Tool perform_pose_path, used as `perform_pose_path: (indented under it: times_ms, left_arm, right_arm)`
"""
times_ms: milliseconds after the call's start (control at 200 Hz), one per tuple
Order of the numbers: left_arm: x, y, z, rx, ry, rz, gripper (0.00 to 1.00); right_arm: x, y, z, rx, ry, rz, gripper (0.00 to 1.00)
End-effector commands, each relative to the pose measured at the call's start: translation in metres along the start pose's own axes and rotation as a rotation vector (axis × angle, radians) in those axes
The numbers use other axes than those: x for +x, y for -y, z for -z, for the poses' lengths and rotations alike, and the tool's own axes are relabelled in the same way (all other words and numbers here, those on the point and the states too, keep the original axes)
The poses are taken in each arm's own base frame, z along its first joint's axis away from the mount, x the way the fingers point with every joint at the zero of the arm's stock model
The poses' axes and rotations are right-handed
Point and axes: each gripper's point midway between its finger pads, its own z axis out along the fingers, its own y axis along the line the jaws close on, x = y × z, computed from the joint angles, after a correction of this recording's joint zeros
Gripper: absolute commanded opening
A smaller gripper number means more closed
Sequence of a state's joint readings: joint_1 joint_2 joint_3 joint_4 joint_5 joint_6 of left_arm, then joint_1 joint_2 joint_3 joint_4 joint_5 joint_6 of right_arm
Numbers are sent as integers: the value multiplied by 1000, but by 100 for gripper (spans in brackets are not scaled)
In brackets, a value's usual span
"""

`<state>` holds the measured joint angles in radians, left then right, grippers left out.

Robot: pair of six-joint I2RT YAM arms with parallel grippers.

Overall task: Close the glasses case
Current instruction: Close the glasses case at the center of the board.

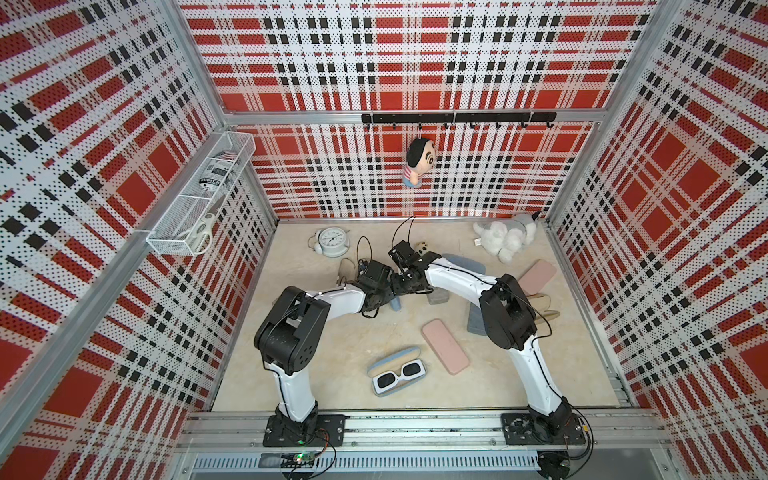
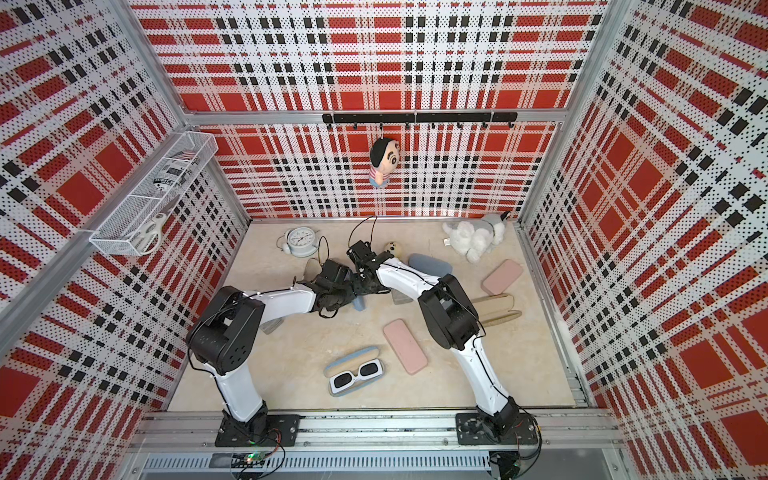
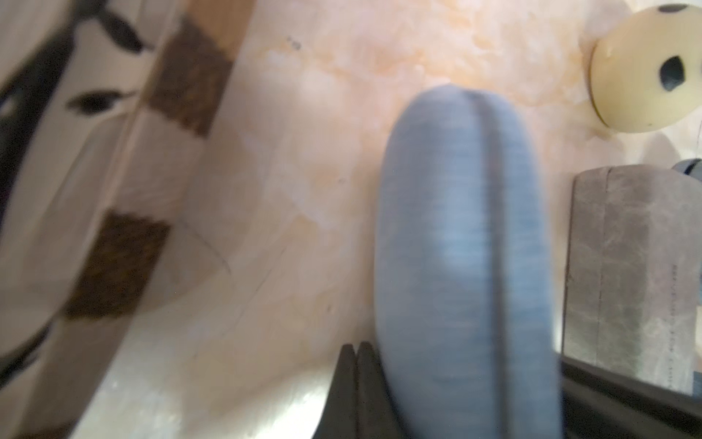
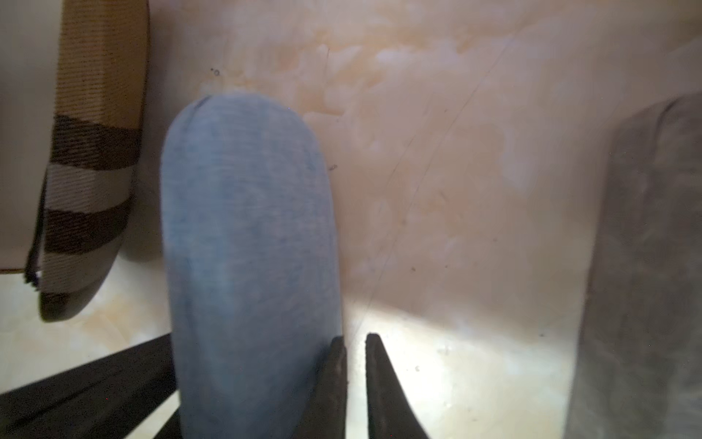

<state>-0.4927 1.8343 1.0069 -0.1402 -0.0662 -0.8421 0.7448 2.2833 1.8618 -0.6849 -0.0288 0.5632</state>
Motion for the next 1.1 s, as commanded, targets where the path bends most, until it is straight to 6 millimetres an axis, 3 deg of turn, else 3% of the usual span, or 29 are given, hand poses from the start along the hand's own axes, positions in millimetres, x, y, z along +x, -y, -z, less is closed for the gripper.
perform_pose_path:
  times_ms: [0, 351, 671, 1097]
  left_arm:
    - [-12, 52, 24, 192, 62, -14, 4]
    - [-17, 44, 48, 184, 105, -6, 30]
    - [-25, 44, 61, 182, 132, -11, 31]
    - [-21, 46, 57, 185, 119, -17, 30]
  right_arm:
    - [14, -66, 20, -193, -4, 56, 20]
    - [-2, -46, 38, -148, 66, 8, 32]
    - [1, -10, 38, -31, 49, -27, 34]
    - [45, 21, 21, 71, -58, -78, 34]
